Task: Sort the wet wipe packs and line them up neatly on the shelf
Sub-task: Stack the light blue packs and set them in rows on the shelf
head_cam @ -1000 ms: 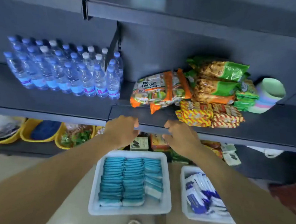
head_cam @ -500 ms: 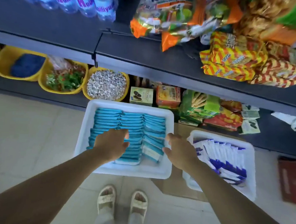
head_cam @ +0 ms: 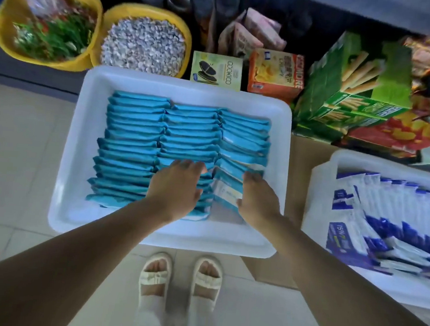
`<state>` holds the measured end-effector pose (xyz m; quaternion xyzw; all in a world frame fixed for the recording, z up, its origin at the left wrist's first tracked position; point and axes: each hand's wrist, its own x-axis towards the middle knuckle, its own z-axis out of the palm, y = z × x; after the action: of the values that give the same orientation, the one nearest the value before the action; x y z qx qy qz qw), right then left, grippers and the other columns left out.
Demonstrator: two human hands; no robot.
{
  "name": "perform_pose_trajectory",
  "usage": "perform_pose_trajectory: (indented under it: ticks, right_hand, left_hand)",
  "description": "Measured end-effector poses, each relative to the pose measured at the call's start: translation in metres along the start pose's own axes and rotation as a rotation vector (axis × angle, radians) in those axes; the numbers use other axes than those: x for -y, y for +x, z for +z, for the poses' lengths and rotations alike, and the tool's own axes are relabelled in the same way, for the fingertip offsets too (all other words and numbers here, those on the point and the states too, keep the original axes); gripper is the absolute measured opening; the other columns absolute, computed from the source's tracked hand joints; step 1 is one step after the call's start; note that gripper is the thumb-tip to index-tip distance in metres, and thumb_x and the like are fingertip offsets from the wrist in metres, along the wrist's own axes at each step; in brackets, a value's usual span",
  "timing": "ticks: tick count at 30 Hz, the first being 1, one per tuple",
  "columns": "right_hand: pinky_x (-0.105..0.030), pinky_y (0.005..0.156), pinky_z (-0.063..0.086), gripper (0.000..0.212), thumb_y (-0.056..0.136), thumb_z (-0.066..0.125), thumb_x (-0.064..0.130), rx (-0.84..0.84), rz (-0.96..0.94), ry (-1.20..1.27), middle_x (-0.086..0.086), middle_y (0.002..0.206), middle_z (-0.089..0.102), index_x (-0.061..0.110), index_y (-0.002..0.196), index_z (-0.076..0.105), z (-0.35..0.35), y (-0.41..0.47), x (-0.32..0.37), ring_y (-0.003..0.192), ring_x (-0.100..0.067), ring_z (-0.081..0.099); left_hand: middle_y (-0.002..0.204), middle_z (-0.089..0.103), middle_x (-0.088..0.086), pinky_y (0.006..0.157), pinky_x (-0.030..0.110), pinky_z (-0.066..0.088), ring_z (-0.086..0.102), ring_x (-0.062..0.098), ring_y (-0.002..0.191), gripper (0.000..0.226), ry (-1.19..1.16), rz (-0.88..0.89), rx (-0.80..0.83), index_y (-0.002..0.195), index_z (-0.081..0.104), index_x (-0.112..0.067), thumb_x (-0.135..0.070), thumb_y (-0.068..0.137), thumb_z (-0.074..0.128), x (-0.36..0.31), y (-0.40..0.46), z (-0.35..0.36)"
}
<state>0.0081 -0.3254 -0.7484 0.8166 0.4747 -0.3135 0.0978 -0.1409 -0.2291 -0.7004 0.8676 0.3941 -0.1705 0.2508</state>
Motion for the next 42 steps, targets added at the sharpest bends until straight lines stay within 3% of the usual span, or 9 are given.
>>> perform_pose_trajectory:
  ticks: [6, 13, 17, 21, 25, 29, 32, 36, 42]
  right_hand:
    - [-0.028, 0.058, 0.044, 0.048, 0.033, 0.083, 0.011, -0.26, 0.022, -0.311, -0.008, 0.061, 0.062, 0.006, 0.077, 0.066, 0.034, 0.008, 0.004, 0.056, -0.026, 0.061]
    - [-0.03, 0.058, 0.044, 0.021, 0.039, 0.08, 0.01, -0.287, -0.017, -0.362, -0.009, 0.066, 0.058, 0.009, 0.056, 0.067, 0.04, 0.001, 0.002, 0.062, -0.027, 0.058]
    - [-0.036, 0.069, 0.038, 0.014, 0.055, 0.055, 0.007, -0.484, -0.069, -0.407, -0.01, 0.079, 0.061, 0.01, 0.062, 0.067, 0.03, 0.0, -0.007, 0.077, -0.03, 0.059]
    - [-0.036, 0.075, 0.038, 0.016, 0.055, 0.05, 0.005, -0.531, -0.113, -0.464, -0.01, 0.063, 0.058, 0.011, 0.059, 0.064, 0.03, 0.009, -0.01, 0.063, -0.028, 0.056]
    - [-0.03, 0.056, 0.045, 0.016, 0.056, 0.066, 0.004, -0.509, -0.08, -0.308, -0.009, 0.06, 0.056, 0.009, 0.071, 0.061, 0.039, 0.015, -0.003, 0.05, -0.026, 0.054]
    - [-0.029, 0.052, 0.05, 0.066, 0.037, 0.092, 0.019, -0.329, 0.002, -0.132, -0.014, 0.072, 0.063, 0.0, 0.092, 0.06, 0.051, 0.011, -0.002, 0.054, -0.029, 0.062]
    - [-0.031, 0.063, 0.053, 0.051, 0.05, 0.091, 0.025, -0.206, 0.028, -0.181, -0.015, 0.084, 0.067, 0.003, 0.088, 0.065, 0.05, 0.01, 0.002, 0.076, -0.031, 0.067]
    - [-0.027, 0.051, 0.047, 0.048, 0.033, 0.088, 0.011, -0.331, 0.004, -0.126, -0.01, 0.063, 0.064, 0.005, 0.074, 0.063, 0.027, -0.001, 0.001, 0.057, -0.025, 0.06]
    - [-0.028, 0.057, 0.037, 0.051, 0.079, 0.073, 0.025, -0.49, 0.081, 0.018, -0.01, 0.103, 0.064, 0.009, 0.12, 0.046, -0.042, -0.026, -0.015, 0.086, -0.028, 0.066]
  left_hand:
    - [0.133, 0.051, -0.001, 0.098, 0.036, 0.039, 0.044, 0.02, 0.125, 0.044, 0.017, 0.079, -0.058, 0.134, 0.044, -0.023, -0.029, 0.092, 0.057, 0.014, 0.018, 0.015]
    - [0.13, 0.053, 0.001, 0.088, 0.036, 0.043, 0.043, 0.021, 0.123, 0.043, 0.023, 0.158, -0.074, 0.131, 0.047, -0.021, -0.019, 0.091, 0.059, 0.009, 0.04, 0.01]
    - [0.127, 0.055, -0.001, 0.086, 0.034, 0.042, 0.044, 0.021, 0.12, 0.044, 0.062, 0.195, -0.078, 0.13, 0.048, -0.021, -0.009, 0.089, 0.057, 0.002, 0.052, 0.01]
    - [0.125, 0.056, -0.003, 0.083, 0.031, 0.04, 0.043, 0.019, 0.118, 0.045, 0.06, 0.206, -0.087, 0.129, 0.049, -0.021, -0.003, 0.087, 0.056, 0.0, 0.06, 0.013]
    - [0.126, 0.055, -0.005, 0.081, 0.029, 0.037, 0.042, 0.017, 0.118, 0.047, 0.06, 0.232, -0.078, 0.129, 0.049, -0.022, -0.002, 0.087, 0.056, 0.0, 0.064, 0.018]
    - [0.131, 0.053, -0.003, 0.088, 0.035, 0.043, 0.041, 0.018, 0.124, 0.047, 0.042, 0.215, -0.059, 0.131, 0.048, -0.022, -0.005, 0.088, 0.057, 0.004, 0.069, 0.016]
    - [0.131, 0.053, -0.003, 0.087, 0.035, 0.043, 0.042, 0.018, 0.123, 0.046, 0.019, 0.207, -0.059, 0.13, 0.049, -0.022, -0.005, 0.089, 0.057, 0.006, 0.071, 0.014]
    - [0.129, 0.055, -0.003, 0.087, 0.038, 0.047, 0.043, 0.019, 0.122, 0.045, 0.002, 0.201, -0.071, 0.129, 0.051, -0.021, -0.003, 0.088, 0.057, 0.006, 0.072, 0.012]
    - [0.117, 0.055, 0.001, 0.077, 0.036, 0.047, 0.048, 0.021, 0.113, 0.038, -0.007, 0.182, -0.155, 0.118, 0.056, -0.017, 0.0, 0.085, 0.058, -0.001, 0.074, 0.012]
